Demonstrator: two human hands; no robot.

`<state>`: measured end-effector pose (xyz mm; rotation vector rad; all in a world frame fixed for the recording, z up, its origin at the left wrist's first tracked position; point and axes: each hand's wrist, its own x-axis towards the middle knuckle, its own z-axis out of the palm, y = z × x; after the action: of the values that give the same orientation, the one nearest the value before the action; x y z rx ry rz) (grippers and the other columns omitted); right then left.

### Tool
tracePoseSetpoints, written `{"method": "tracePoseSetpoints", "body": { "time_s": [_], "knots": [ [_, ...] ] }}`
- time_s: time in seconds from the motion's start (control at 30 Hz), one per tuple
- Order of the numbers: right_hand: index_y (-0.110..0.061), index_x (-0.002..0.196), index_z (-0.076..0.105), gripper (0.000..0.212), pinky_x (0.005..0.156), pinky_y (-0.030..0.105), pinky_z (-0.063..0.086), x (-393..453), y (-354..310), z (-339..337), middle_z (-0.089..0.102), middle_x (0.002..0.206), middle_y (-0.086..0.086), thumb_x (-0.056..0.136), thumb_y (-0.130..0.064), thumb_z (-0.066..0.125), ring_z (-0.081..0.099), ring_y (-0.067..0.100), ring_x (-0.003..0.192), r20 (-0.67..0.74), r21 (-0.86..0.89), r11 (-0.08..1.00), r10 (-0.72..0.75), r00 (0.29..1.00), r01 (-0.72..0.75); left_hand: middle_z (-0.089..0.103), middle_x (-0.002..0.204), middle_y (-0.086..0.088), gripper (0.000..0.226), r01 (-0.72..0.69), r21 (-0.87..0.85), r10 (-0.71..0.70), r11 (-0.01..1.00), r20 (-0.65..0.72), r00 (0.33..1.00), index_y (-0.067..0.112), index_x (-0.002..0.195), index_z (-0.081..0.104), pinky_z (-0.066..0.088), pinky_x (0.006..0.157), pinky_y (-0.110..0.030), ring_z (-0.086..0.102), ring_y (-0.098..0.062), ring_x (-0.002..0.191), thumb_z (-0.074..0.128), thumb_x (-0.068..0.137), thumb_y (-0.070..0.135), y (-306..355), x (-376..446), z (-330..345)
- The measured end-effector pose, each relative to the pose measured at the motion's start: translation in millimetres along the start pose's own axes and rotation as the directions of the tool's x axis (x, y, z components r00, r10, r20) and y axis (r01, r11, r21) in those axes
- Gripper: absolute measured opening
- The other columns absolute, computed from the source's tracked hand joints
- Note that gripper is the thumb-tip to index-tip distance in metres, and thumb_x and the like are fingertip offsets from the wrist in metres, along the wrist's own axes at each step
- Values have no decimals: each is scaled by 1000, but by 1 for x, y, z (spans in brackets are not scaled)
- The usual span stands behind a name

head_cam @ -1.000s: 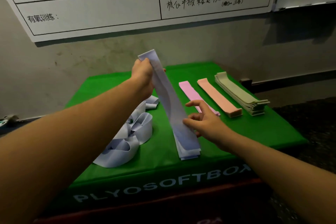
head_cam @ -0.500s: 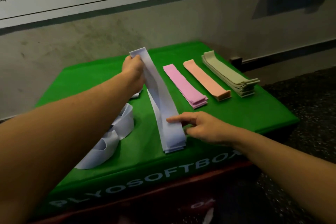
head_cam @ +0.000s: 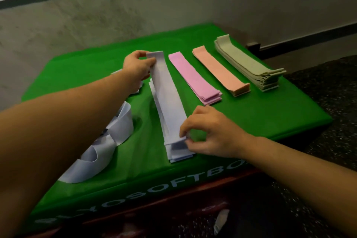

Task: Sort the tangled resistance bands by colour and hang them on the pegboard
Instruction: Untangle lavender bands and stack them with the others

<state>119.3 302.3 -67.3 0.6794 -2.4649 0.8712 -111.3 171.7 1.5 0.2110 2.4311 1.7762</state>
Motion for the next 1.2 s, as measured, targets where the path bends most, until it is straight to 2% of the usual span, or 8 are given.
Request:
{"method": "tracePoseSetpoints", "body": {
  "time_s": [0.2, 0.33, 0.43, 0.63, 0.73, 0.9, 1.03, 1.2],
  "knots": [
    [-24, 85, 68, 7, 75, 42, 44, -8, 12, 7, 68, 92, -14, 80, -26, 73, 54, 13, 86, 99, -37, 999, -33, 995, 36, 64, 93, -6, 31, -24, 188, 25, 982, 0, 1000, 10, 120, 60, 40, 40, -11, 57, -9, 65, 70, 91, 13, -27, 7, 9],
    [-27, 84, 66, 13, 78, 39, 42, -11, 13, 6, 63, 99, -14, 81, -37, 73, 51, 12, 89, 175, -53, 998, -25, 984, 35, 67, 105, -7, 28, -18, 347, 17, 938, 8, 1000, 11, 116, 64, 53, 74, -24, 62, -17, 86, 72, 89, 15, -46, 16, 9],
    [-24, 85, 68, 13, 82, 40, 42, -9, 13, 4, 64, 96, -13, 85, -36, 71, 55, 13, 90, 143, 42, 999, 25, 989, -31, 62, 111, -5, 36, -44, 413, 38, 910, 22, 999, 12, 121, 62, 47, 80, -28, 57, -18, 93, 74, 88, 18, -50, 19, 7],
    [-22, 91, 68, 11, 76, 31, 47, 9, 12, 0, 63, 87, -20, 89, -31, 62, 54, 6, 83, 4, 139, 966, 222, 975, -220, 59, 111, -5, 30, -165, 422, 138, 891, 93, 986, 17, 123, 57, 45, 48, -25, 54, -14, 65, 66, 94, 23, -30, 1, -14],
    [-24, 97, 68, 6, 75, 25, 47, 24, 6, 0, 64, 90, -18, 92, -22, 65, 55, 4, 85, 32, 160, 936, 313, 949, -314, 64, 104, -4, 20, -269, 441, 211, 856, 178, 961, 16, 117, 61, 53, 60, -34, 60, -22, 73, 61, 97, 19, -21, -23, -34],
    [-35, 111, 58, 24, 73, 20, 47, 54, -12, 14, 65, 100, -11, 91, -23, 65, 60, 10, 90, 114, 144, 903, 391, 913, -405, 65, 100, 4, 14, -420, 480, 306, 770, 301, 903, 19, 112, 62, 49, 71, -16, 63, -7, 85, 59, 98, 20, -23, -67, -81],
    [-34, 123, 57, 36, 76, 23, 44, 78, -25, 33, 62, 115, -5, 89, -26, 66, 59, 12, 96, 193, 3, 920, 385, 903, -393, 67, 116, 3, 24, -486, 626, 336, 609, 351, 874, 26, 116, 61, 49, 91, -33, 62, -16, 105, 60, 93, 29, -48, -95, -121],
    [-41, 142, 44, 60, 107, 40, 41, 113, -38, 63, 46, 144, 4, 87, -33, 65, 47, 23, 127, 275, -201, 926, 366, 889, -319, 66, 118, -4, 39, -451, 793, 315, 409, 341, 886, 30, 123, 58, 46, 84, -38, 61, -28, 104, 51, 91, 52, -75, -126, -155]
  ]
}}
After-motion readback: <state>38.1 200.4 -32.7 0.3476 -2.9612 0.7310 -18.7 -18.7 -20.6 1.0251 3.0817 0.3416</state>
